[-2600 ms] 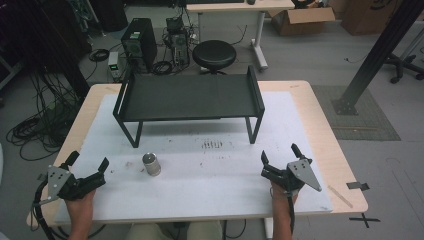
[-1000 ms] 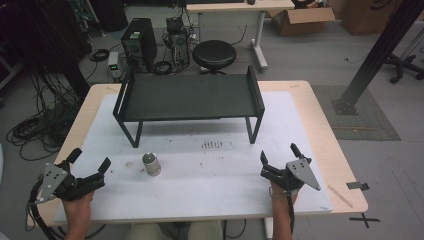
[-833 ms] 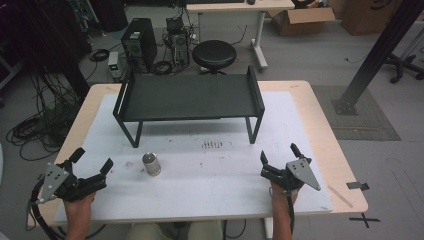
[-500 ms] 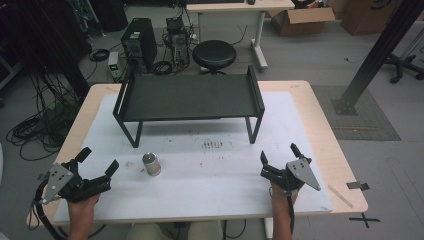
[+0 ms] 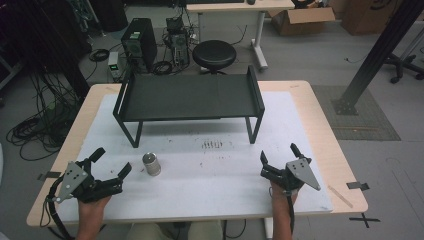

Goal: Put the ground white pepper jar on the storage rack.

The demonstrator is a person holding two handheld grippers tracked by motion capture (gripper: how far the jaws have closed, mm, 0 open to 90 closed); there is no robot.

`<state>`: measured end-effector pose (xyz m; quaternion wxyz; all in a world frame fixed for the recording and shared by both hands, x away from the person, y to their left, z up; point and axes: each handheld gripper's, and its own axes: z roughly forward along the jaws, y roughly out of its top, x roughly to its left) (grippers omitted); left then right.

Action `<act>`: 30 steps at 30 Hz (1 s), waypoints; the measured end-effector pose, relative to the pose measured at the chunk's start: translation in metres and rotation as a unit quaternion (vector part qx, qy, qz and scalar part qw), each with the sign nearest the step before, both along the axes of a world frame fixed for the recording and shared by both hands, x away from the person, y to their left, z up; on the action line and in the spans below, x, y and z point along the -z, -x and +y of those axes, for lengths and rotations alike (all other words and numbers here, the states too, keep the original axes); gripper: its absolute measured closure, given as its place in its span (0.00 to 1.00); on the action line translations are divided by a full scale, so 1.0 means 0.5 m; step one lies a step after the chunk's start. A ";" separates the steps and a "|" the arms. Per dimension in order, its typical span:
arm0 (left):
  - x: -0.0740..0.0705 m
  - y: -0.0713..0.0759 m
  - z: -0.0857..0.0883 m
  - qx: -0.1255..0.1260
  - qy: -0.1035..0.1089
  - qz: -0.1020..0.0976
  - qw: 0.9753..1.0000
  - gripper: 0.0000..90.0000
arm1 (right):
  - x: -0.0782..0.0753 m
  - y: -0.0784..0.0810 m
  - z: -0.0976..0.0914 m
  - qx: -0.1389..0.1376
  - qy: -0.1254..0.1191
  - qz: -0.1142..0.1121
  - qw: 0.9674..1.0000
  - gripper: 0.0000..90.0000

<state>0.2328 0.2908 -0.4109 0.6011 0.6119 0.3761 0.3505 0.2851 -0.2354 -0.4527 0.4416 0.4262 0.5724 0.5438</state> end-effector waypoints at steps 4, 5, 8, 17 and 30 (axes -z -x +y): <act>0.003 -0.003 -0.010 0.005 -0.006 0.006 1.000 0.00 | 0.000 0.000 0.000 0.000 0.000 0.000 1.000 0.00; 0.003 -0.004 -0.013 0.006 -0.008 0.007 1.000 0.00 | 0.000 0.000 0.000 0.000 0.000 0.000 1.000 0.00; 0.006 -0.007 -0.021 0.013 -0.014 0.012 1.000 0.00 | 0.000 0.000 0.000 -0.001 0.000 0.000 1.000 0.00; 0.017 -0.022 -0.045 0.030 -0.031 0.028 0.999 0.00 | 0.000 -0.001 0.000 -0.002 0.001 0.001 1.000 0.00; 0.039 -0.046 -0.073 0.041 -0.059 0.056 0.996 0.00 | 0.000 -0.001 0.001 -0.002 0.003 0.000 1.000 0.00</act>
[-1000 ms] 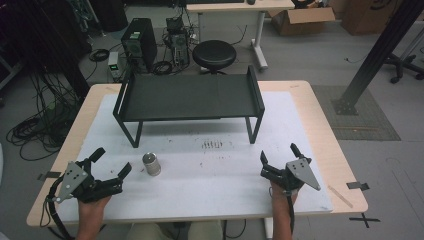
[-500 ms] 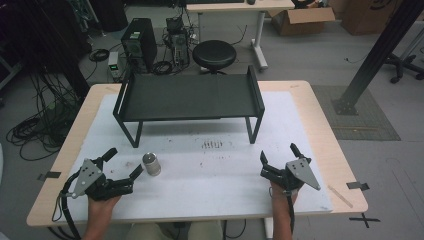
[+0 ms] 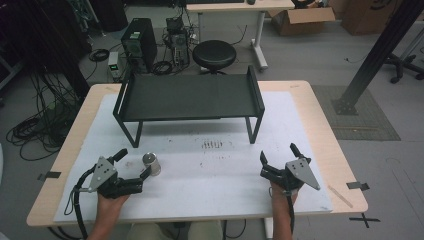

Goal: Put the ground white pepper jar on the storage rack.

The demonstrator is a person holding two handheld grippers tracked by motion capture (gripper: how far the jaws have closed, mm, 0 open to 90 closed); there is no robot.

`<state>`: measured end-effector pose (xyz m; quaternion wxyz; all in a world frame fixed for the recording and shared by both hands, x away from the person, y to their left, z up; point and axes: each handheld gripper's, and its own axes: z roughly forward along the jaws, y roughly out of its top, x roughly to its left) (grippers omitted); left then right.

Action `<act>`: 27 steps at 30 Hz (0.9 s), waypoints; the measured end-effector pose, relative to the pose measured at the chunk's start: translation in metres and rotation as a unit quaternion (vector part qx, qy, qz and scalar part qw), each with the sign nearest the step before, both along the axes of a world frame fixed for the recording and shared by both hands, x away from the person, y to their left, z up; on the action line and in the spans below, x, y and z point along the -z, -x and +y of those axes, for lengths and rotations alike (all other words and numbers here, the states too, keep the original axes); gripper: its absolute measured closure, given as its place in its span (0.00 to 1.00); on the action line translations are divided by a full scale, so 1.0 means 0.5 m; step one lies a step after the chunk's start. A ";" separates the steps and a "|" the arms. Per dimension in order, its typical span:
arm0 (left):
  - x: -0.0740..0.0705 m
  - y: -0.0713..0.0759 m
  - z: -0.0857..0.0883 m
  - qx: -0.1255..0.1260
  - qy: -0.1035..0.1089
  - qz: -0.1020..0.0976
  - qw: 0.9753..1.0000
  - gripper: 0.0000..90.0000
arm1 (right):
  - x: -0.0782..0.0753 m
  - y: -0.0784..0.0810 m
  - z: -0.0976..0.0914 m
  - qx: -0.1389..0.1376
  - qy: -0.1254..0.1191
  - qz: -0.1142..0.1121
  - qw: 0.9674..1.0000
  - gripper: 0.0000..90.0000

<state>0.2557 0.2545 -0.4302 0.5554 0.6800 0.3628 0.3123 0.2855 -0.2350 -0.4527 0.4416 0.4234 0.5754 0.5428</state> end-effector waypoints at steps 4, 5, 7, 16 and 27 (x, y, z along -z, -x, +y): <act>0.006 -0.008 -0.009 0.003 -0.009 0.010 1.000 0.01 | 0.000 0.000 0.000 0.000 0.000 0.001 1.000 0.00; 0.008 -0.010 -0.011 0.005 -0.011 0.013 1.000 0.01 | 0.000 0.000 0.000 -0.001 0.000 0.001 1.000 0.00; 0.011 -0.014 -0.015 0.006 -0.013 0.018 1.000 0.01 | 0.000 0.000 0.000 0.000 0.000 0.001 1.000 0.00; 0.019 -0.026 -0.023 0.002 -0.024 0.039 0.999 0.01 | 0.000 0.000 0.000 -0.001 0.000 0.001 1.000 0.00; 0.026 -0.040 -0.036 0.008 -0.044 0.062 0.997 0.07 | 0.000 0.000 -0.001 -0.001 -0.001 0.000 1.000 0.00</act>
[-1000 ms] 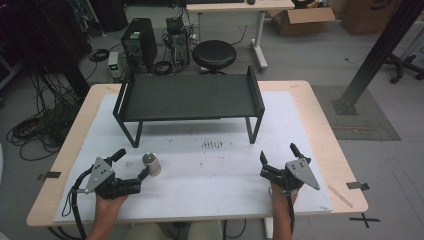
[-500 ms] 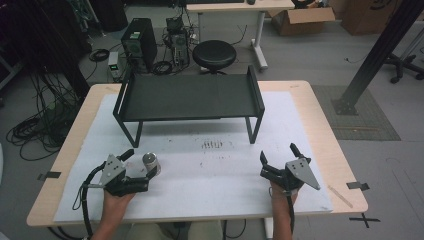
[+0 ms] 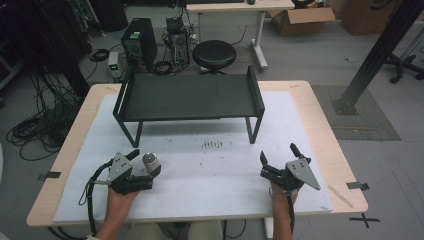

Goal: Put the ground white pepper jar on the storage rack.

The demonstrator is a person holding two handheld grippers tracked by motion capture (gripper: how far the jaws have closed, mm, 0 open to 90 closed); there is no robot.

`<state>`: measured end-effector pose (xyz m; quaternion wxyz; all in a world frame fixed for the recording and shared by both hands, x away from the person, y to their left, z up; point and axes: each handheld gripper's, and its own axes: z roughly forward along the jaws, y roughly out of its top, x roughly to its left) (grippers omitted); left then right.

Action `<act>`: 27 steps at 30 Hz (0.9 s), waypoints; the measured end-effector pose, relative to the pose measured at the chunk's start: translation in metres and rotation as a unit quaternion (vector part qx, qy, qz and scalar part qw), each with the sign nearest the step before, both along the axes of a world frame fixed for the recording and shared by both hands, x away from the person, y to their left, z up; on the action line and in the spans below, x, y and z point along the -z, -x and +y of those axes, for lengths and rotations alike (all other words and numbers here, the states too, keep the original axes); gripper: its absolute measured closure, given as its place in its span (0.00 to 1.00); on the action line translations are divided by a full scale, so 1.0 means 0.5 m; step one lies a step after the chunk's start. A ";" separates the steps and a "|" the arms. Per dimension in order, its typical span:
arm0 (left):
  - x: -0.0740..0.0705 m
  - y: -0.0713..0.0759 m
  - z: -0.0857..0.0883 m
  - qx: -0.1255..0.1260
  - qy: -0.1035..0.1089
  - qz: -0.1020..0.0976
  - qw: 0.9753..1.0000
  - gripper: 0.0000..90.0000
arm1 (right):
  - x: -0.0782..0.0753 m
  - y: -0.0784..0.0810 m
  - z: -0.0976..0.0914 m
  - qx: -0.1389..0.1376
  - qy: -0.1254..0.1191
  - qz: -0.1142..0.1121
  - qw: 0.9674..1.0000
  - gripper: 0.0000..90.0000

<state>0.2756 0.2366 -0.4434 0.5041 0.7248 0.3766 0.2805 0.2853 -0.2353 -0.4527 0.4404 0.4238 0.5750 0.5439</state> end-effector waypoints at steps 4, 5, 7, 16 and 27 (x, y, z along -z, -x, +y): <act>0.002 -0.003 0.000 0.004 0.001 0.007 1.000 0.12 | 0.000 0.000 0.000 0.000 -0.001 -0.001 1.000 0.00; 0.002 -0.004 0.000 0.004 0.001 0.007 1.000 0.13 | 0.000 0.000 0.000 0.000 -0.001 -0.001 1.000 0.00; 0.003 -0.005 0.001 0.006 0.003 0.009 1.000 0.17 | 0.000 0.000 0.000 -0.001 -0.001 -0.001 1.000 0.00; 0.003 -0.007 0.002 0.019 0.007 0.014 1.000 0.36 | 0.000 0.001 -0.001 0.000 -0.003 -0.001 1.000 0.00; 0.003 -0.007 0.003 0.024 0.008 0.015 1.000 0.49 | 0.000 0.001 -0.002 -0.001 -0.006 -0.002 1.000 0.00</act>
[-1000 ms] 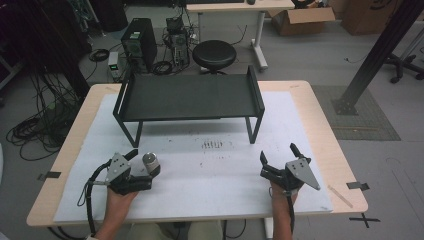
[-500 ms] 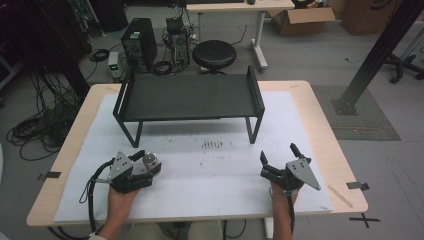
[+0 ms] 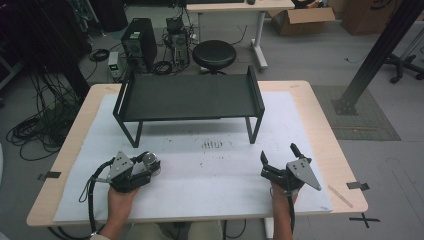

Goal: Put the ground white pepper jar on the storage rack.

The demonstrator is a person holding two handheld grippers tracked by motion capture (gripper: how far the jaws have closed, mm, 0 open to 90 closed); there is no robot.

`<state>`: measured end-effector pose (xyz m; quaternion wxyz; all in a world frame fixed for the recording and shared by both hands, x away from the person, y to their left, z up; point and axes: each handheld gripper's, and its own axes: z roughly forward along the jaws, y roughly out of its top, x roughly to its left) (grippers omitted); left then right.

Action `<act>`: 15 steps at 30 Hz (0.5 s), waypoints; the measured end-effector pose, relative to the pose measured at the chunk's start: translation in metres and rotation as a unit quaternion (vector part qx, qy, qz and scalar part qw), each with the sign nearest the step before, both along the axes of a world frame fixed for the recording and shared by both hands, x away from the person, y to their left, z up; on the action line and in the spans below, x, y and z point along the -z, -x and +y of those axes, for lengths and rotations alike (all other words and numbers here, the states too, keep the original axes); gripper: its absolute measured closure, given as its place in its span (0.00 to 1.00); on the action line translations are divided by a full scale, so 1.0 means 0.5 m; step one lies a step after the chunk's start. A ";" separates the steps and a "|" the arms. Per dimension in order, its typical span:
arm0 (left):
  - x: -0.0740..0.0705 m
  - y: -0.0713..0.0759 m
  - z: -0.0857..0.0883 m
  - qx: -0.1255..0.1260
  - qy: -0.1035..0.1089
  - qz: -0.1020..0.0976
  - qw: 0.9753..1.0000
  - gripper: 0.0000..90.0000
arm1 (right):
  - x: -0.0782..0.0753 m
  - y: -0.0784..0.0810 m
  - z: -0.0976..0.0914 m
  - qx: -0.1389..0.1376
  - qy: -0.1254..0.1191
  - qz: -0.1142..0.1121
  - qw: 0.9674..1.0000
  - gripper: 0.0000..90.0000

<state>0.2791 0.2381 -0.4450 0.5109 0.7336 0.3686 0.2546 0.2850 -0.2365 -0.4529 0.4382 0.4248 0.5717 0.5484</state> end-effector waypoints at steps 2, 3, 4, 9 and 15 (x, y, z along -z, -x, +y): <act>0.000 0.001 0.000 0.001 -0.001 -0.002 1.000 0.51 | 0.000 0.000 0.000 0.000 0.000 0.000 1.000 0.00; 0.000 0.001 0.000 0.001 -0.002 -0.002 1.000 0.52 | 0.000 0.000 0.000 0.000 0.000 0.000 1.000 0.00; 0.000 0.001 0.000 0.001 -0.001 -0.002 1.000 0.52 | 0.000 0.000 0.000 0.000 0.000 0.000 1.000 0.00; 0.000 0.001 0.001 0.000 0.002 -0.002 1.000 0.54 | 0.000 0.000 0.000 0.000 -0.001 -0.001 1.000 0.00; 0.000 0.003 0.001 0.003 0.001 -0.007 1.000 0.55 | 0.000 0.001 -0.001 -0.001 -0.002 -0.001 1.000 0.00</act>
